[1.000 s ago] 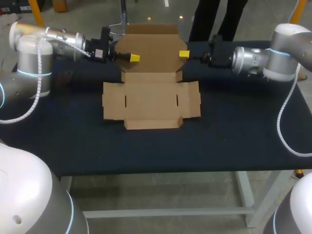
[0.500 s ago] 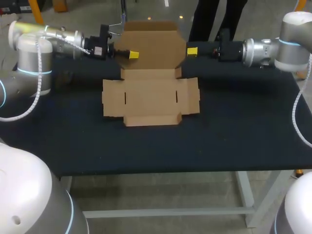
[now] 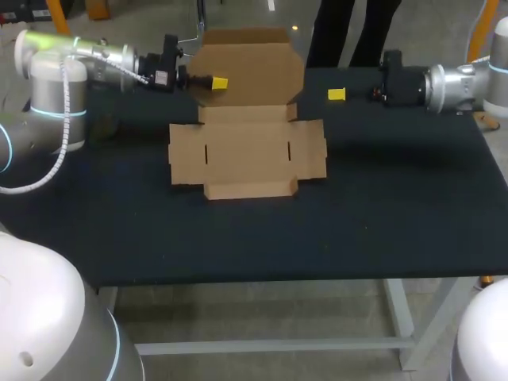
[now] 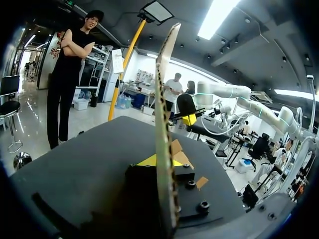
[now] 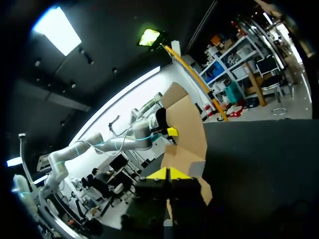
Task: Assemble the packaging by folding the flat box into shape, placing the metal phone stand inside, and closing the box properly
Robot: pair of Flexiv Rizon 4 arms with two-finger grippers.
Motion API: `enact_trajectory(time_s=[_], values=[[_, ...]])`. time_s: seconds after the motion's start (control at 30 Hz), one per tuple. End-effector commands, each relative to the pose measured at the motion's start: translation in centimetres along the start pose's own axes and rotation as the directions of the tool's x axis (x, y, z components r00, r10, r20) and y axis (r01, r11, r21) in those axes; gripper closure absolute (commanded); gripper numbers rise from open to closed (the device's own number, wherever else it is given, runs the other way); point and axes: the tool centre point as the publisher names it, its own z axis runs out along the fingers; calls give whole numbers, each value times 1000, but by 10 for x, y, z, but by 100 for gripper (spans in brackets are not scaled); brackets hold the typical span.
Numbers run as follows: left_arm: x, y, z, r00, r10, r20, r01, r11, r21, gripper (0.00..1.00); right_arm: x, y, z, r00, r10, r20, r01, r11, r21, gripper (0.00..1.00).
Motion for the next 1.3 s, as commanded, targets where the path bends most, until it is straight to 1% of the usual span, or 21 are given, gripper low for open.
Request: enact_trajectory(time_s=[0.03, 0.13, 0.23, 0.3, 0.33, 0.9, 0.93, 1.03, 1.13, 1.3], values=[[-4, -4, 1, 1000, 10, -9, -10, 1000, -9, 100, 25, -10, -9, 970, -30, 239, 23, 999, 31, 100], [-4, -7, 1, 1000, 23, -10, -23, 1000, -5, 100, 31, -19, -14, 962, -55, 269, 42, 998, 52, 100], [-4, -10, 1, 999, 35, -10, -35, 999, 4, 100, 35, -27, -19, 957, -78, 281, 64, 996, 59, 100], [-4, -12, 2, 999, 42, -13, -42, 999, 9, 100, 38, -32, -22, 946, -90, 312, 76, 995, 58, 100], [-4, -13, 2, 999, 45, -17, -44, 999, 11, 100, 38, -34, -23, 935, -94, 341, 79, 995, 58, 100], [-4, -13, 2, 999, 45, -17, -44, 999, 11, 100, 38, -34, -23, 935, -94, 341, 79, 995, 58, 100], [-1, -15, 3, 997, 68, -24, -68, 998, 7, 100, 38, -32, -17, 939, -109, 325, 94, 994, 59, 100], [7, -19, 4, 995, 94, -15, -94, 995, 17, 100, 42, -33, -9, 946, -134, 294, 120, 991, 64, 100], [17, -24, 4, 994, 110, 0, -110, 994, 19, 100, 52, -36, -10, 943, -168, 289, 152, 985, 78, 100], [38, -35, 1, 989, 141, 32, -142, 990, 22, 100, 69, -43, -18, 928, -230, 293, 212, 973, 92, 100]])
